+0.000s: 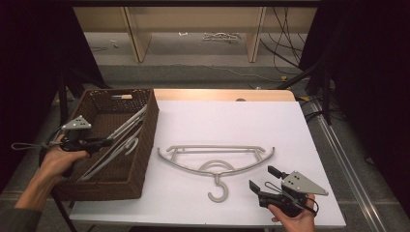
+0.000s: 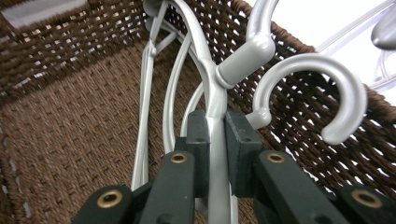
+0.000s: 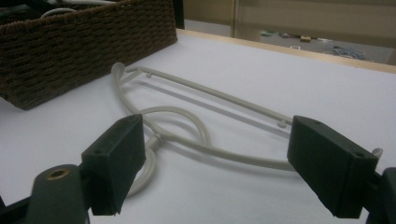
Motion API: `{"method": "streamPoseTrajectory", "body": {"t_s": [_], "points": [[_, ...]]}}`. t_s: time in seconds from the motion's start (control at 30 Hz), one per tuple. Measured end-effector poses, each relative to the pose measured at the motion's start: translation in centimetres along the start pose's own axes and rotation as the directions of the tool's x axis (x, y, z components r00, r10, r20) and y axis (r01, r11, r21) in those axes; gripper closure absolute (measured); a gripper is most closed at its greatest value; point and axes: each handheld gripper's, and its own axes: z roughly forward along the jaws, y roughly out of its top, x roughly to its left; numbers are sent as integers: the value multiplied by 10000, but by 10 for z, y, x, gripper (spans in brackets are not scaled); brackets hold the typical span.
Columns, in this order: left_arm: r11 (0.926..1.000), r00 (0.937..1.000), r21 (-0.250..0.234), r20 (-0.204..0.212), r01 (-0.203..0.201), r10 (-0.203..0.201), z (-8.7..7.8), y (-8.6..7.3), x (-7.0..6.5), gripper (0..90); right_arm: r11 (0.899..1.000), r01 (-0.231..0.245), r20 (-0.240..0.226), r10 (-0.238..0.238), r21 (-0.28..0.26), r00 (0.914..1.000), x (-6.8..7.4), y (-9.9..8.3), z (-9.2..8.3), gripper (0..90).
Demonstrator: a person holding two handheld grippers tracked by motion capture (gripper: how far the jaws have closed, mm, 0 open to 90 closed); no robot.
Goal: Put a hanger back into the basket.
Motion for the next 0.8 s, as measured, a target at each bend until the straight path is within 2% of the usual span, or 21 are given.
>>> {"method": "streamPoseTrajectory", "body": {"t_s": [0.1, 0.17, 0.2, 0.4, 0.47, 0.6, 0.63, 0.7, 0.73, 0.8], "points": [[9997, 9998, 151, 98, 180, -181, 6, -1, -2, 802, 9999, -83, -104, 82, -133, 9999, 0, -1, 1, 202], [9995, 9997, 288, 235, 88, -95, 8, -2, -3, 789, 10000, -47, -29, 47, 10, 10000, 0, 0, 0, 203], [9995, 9990, 195, 365, 256, -263, 8, -2, -5, 776, 10000, 39, -9, -39, -13, 10000, 0, 0, 0, 203], [9997, 9992, -4, 318, 226, -225, 1, 3, -8, 724, 9999, -44, -112, 43, -131, 9999, 0, -1, 2, 203], [9982, 9988, -402, 211, 444, -435, -1, 6, -11, 697, 9999, -60, -105, 58, -135, 9999, 0, 0, 2, 203], [9960, 9994, -843, 229, 291, -273, -7, 14, -23, 642, 10000, -10, 11, 10, -5, 10000, 0, 0, 1, 202], [9953, 9996, -946, 220, 215, -195, -8, 16, -26, 631, 9999, -54, -108, 52, -119, 9999, 0, 0, 2, 203], [9917, 9994, -1253, 228, 301, -274, -9, 20, -33, 589, 9999, -28, -117, 27, -132, 9999, 0, 0, 2, 203], [9918, 9998, -1266, 72, 186, -178, -10, 23, -36, 558, 9999, -45, -118, 44, -115, 9999, 0, -1, 2, 202], [9886, 9988, -1475, -430, -288, 227, -12, 30, -42, 482, 9999, -88, -115, 86, -146, 9999, 0, 0, 2, 203]]}}
